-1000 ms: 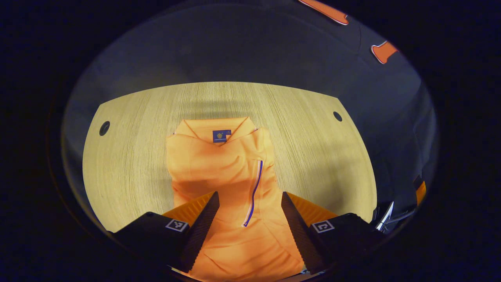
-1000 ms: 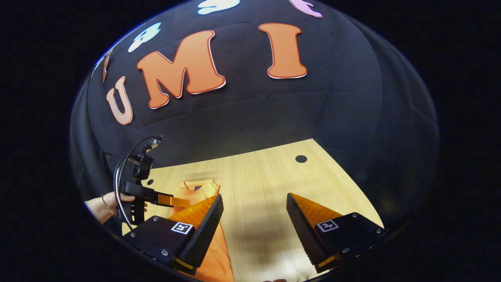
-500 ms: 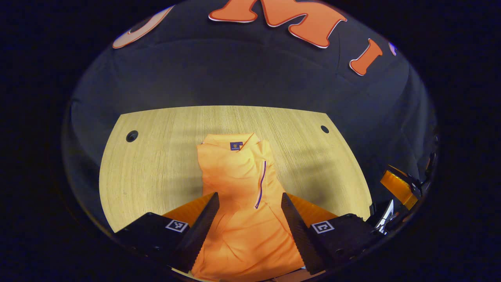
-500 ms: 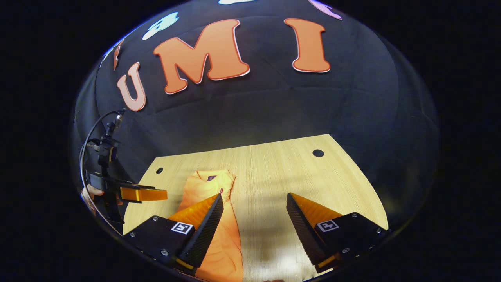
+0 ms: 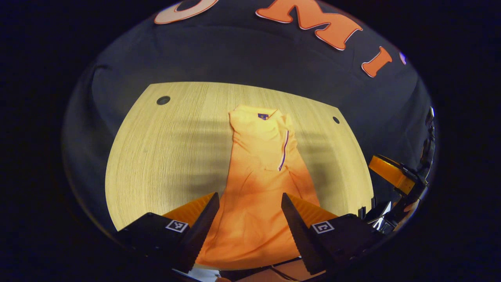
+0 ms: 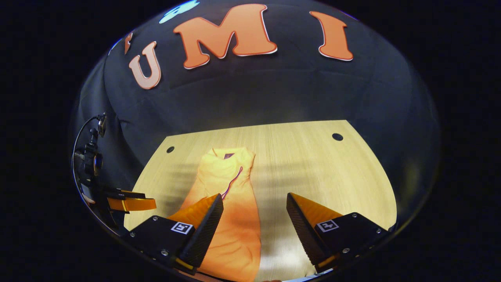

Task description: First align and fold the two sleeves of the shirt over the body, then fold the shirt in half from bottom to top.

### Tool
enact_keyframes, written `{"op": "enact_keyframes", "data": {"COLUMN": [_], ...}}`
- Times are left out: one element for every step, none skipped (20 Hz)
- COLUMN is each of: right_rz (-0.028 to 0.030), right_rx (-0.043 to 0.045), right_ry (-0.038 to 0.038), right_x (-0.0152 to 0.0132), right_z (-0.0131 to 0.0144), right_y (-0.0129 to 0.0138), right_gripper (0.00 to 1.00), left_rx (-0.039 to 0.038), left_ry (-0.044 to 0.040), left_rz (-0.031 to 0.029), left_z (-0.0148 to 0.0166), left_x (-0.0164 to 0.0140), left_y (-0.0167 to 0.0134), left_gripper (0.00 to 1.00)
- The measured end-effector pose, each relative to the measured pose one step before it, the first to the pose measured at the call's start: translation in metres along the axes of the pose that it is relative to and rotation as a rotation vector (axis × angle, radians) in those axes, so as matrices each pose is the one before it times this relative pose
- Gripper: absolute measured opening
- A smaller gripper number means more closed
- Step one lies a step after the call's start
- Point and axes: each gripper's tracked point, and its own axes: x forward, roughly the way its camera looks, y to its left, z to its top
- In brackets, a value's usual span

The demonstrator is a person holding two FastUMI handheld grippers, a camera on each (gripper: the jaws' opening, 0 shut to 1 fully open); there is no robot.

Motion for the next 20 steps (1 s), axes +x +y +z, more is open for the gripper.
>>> {"op": "enact_keyframes", "data": {"right_rz": [0.0086,0.00761,0.00231,-0.00411,-0.00331,-0.00215,-0.00542,-0.00443,0.00016,-0.00176,0.00195,0.00638,0.00473,-0.00053,-0.00373,-0.0002,-0.00423,-0.00725,-0.00204,-0.00653], "right_rx": [-0.0062,-0.01107,-0.01204,-0.01002,-0.00529,-0.00055,0.00037,-0.00257,-0.00245,-0.00173,0.00069,0.00606,0.00546,-0.00152,-0.00221,0.00284,0.00228,0.00542,0.00537,0.00333], "right_ry": [0.02961,0.03296,0.03078,0.0316,0.03628,0.03571,0.038,0.04376,0.03419,0.03318,0.03409,0.02815,0.02739,0.03033,0.02982,0.03098,0.02847,0.03363,0.02337,0.02696], "right_x": [0.00171,0.00226,0.0011,0.0013,0.00233,0.00182,0.00185,0.00325,0.00137,0.00223,0.0022,0.00123,0.00347,0.00404,0.00417,0.00283,0.00397,0.00338,0.0033,0.00295], "right_z": [-0.01217,-0.01537,-0.01487,-0.01408,-0.01498,-0.01458,-0.01536,-0.01617,-0.01425,-0.01368,-0.01378,-0.01141,-0.01061,-0.01277,-0.01251,-0.01139,-0.00866,-0.01071,-0.00746,-0.00818], "right_y": [0.00517,0.00564,0.00363,0.00207,0.00251,0.00329,0.00235,0.00224,0.00291,0.00193,0.00351,0.0038,0.00412,0.00153,0.00153,0.00274,0.00024,0.00034,0.00045,-0.00036], "right_gripper": [0.99,0.99,0.99,0.99,0.99,0.99,0.99,0.99,0.99,0.99,0.99,0.99,0.99,0.99,0.99,0.99,0.99,0.99,0.99,0.99], "left_rx": [-0.00985,-0.00495,-0.00408,-0.00944,-0.01375,-0.00973,-0.00319,0.00454,-0.00314,-0.00623,-0.00864,-0.00424,-0.00227,0.0014,0.01361,0.0147,0.01156,0.01081,0.00555,0.00048], "left_ry": [0.00692,0.01088,0.00766,0.01273,0.01819,0.01785,0.01769,0.01563,0.01229,0.02076,0.02405,0.02536,0.01715,0.017,0.02373,0.02304,0.01416,0.01697,0.01853,0.01663], "left_rz": [0.00488,0.00863,0.0106,0.00624,-0.00097,-0.00455,0.007,0.01431,0.02007,0.00835,0.00099,0.00453,0.01575,0.01266,0.0077,0.01342,0.0113,0.00658,0.00463,0.00292], "left_z": [-0.01051,-0.01095,-0.00931,-0.01074,-0.01078,-0.01257,-0.01384,-0.01141,-0.01002,-0.01067,-0.01279,-0.01079,-0.0096,-0.00973,0.00058,-0.00666,-0.00657,-0.00425,-0.0071,-0.00724], "left_x": [-0.00157,-0.0014,0.00008,0.00059,0.00242,0.00242,0.00142,0.00129,-0.00021,0.00002,0.00125,0.00143,0.00155,0.0021,-0.00388,0.00048,-0.00212,-0.00059,0.00243,0.00158], "left_y": [0.00563,0.00529,0.00492,0.00454,-0.00101,0.0016,0.00499,0.00671,0.00666,0.00503,0.00233,0.00369,0.00513,0.0036,0.00128,0.00326,0.00376,0.00177,0.0009,0.0004], "left_gripper": [0.99,0.99,0.98,0.98,0.99,0.99,0.99,0.99,0.99,0.99,1.0,0.99,0.99,0.99,0.98,0.98,0.98,0.98,0.98,0.98]}}
